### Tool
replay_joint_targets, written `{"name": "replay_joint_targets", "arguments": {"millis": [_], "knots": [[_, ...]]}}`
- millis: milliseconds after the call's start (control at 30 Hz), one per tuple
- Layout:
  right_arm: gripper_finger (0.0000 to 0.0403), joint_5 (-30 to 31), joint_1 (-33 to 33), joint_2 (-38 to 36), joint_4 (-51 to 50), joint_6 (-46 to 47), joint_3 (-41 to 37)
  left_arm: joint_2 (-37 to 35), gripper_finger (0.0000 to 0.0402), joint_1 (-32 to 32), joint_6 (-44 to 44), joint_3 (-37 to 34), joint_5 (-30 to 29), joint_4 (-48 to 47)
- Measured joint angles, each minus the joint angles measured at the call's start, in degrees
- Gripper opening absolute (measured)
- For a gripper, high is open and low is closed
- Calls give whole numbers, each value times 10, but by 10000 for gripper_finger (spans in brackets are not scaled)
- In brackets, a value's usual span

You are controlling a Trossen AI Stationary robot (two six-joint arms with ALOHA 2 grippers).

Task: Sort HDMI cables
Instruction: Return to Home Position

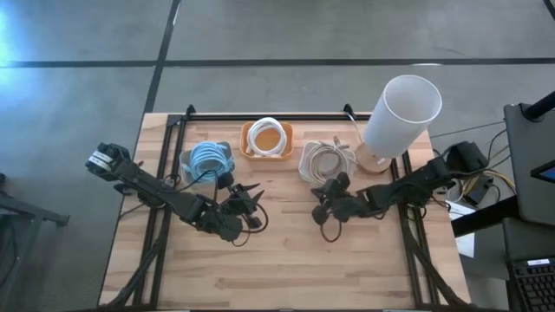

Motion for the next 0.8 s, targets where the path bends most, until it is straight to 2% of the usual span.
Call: {"name": "replay_joint_targets", "arguments": {"millis": [267,533,800], "knots": [[8,48,-28,11,-81,31,14,0,126,0,0,0,13,0],[8,49,-70,4,-117,35,14,0,126,0,0,0,13,0],[8,44,-57,-49,-128,-51,60,-1,126,0,32,0,8,0]]}}
